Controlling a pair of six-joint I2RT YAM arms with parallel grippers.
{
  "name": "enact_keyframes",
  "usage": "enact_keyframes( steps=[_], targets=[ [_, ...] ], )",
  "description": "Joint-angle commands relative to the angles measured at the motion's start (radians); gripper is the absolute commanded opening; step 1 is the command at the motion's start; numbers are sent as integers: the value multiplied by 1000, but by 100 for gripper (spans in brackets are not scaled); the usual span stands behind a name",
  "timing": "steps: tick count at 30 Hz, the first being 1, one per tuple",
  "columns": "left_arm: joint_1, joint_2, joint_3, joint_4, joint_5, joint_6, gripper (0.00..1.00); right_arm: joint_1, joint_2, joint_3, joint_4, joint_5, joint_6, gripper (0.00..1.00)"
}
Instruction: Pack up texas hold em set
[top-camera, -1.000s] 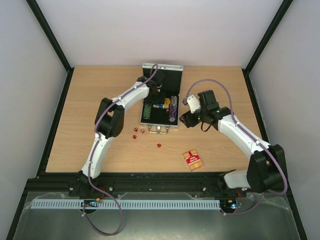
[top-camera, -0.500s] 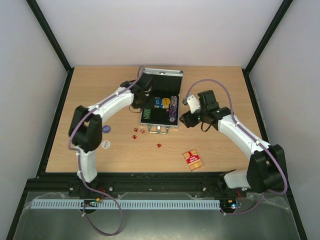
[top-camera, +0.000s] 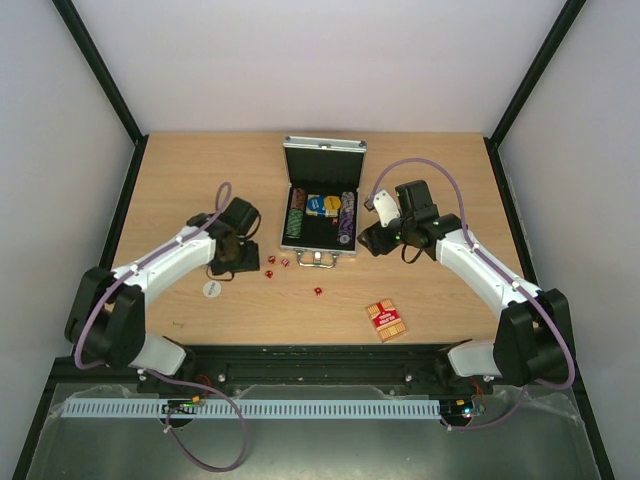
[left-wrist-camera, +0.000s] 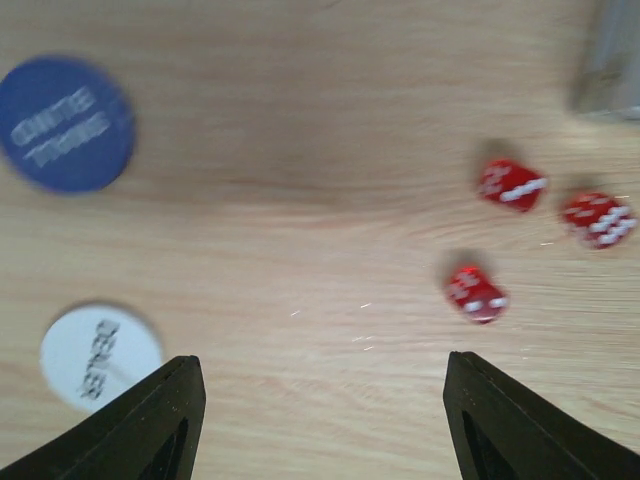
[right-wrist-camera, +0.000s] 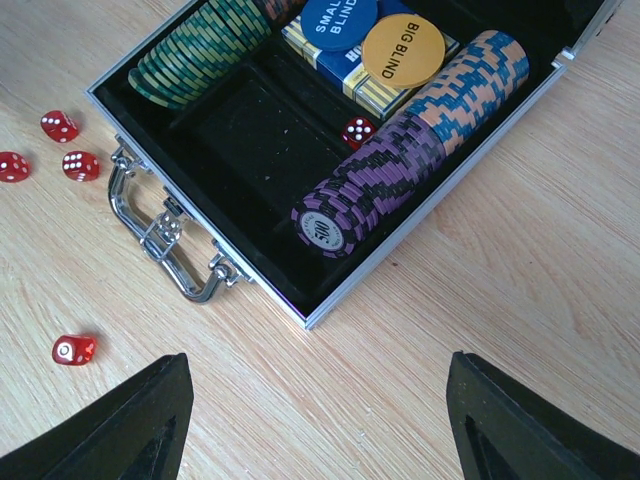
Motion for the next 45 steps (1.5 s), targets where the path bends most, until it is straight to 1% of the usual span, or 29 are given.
enact_keyframes(
  steps=[1,4,7,11,15,18,24,29,35,38,41,45],
  targets=[
    [71,-81,-86,-58,-27,-62,70,-5,-12,-10,-17,-19,-11,71],
    [133,-84,-131,-65,-27,-53,79,-5,-15,-10,-19,-24,-11,71],
    [180,-62,-171,-50,-29,-44,80,-5,-19,-10,-19,-24,-11,71],
    [202,-45,-172,-43,-32,-40,84,-5,-27,-10,-19,-21,-13,71],
    [256,16,-184,-19,46,-6,84,-5,-34,-12,-21,-24,-13,71],
    [274,61,-182,-19,46,5,84,-5,-38,-11,-20,-21,-15,71],
    [286,88,-185,12,54,12,84,-5,-38,-13,-20,-21,-18,71],
    [262,93,-186,32,88,28,81,-5,-31,-13,-21,-25,-20,71],
    [164,93,-178,44,119,17,78,-5,-25,-12,-20,-23,-20,71],
    [94,103,-164,56,134,16,75,-5,-23,-13,-21,-21,-20,71],
    [61,116,-140,43,102,3,74,-5,-24,-12,-22,-20,-19,71],
    [76,107,-116,10,25,-1,72,-5,-29,-13,-22,-18,-17,71]
  ],
)
